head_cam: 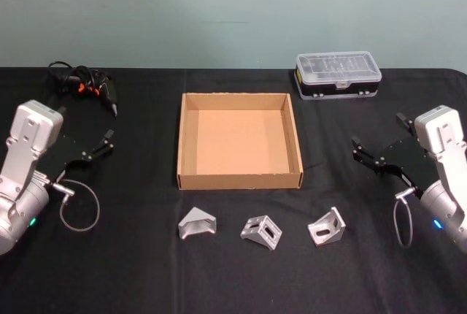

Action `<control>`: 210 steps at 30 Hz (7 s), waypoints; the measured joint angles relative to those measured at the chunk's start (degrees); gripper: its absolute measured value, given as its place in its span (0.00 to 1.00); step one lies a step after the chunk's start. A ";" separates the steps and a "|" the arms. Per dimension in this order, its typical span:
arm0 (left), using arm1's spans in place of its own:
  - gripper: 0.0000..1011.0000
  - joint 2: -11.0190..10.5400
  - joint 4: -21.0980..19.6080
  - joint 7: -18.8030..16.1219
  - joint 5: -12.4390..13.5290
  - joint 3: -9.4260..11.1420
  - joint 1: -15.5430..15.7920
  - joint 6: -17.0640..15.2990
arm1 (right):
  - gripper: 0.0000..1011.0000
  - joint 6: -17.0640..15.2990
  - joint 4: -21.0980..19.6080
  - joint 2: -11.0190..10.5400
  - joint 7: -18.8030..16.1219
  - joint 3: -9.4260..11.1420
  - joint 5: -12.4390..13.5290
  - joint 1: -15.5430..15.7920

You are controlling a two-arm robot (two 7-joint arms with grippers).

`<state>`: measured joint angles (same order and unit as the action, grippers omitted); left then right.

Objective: Use one hand to pick up the angle iron from the table and place it into the box.

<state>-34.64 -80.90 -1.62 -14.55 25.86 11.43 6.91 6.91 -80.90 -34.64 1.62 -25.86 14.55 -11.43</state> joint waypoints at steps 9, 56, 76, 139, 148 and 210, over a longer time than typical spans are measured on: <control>1.00 0.00 0.00 0.00 0.00 0.00 0.00 0.00 | 0.99 0.00 0.00 0.00 0.00 0.00 0.00 0.00; 1.00 0.00 0.00 0.00 0.00 0.00 0.00 0.00 | 0.99 -23.00 -24.56 -6.46 -10.54 7.03 16.36 11.27; 1.00 0.00 0.00 0.00 0.00 0.00 0.00 0.00 | 0.99 -44.23 -31.83 -4.53 -5.25 10.02 20.54 14.27; 1.00 0.00 0.00 0.00 0.00 0.00 0.00 0.00 | 0.50 -46.99 -24.97 3.46 -2.82 6.97 14.07 10.06; 1.00 0.00 0.00 0.00 0.00 0.00 0.00 0.00 | 0.24 -46.94 -24.97 3.43 -2.86 6.97 14.09 10.06; 1.00 0.00 0.00 0.00 0.00 0.00 0.00 0.00 | 0.07 -44.59 12.77 21.40 -15.03 -2.58 3.35 -26.10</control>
<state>-34.65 -80.90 -1.62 -14.55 25.87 11.43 6.90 -37.68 -68.14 -13.24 -13.41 -28.44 17.90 -37.53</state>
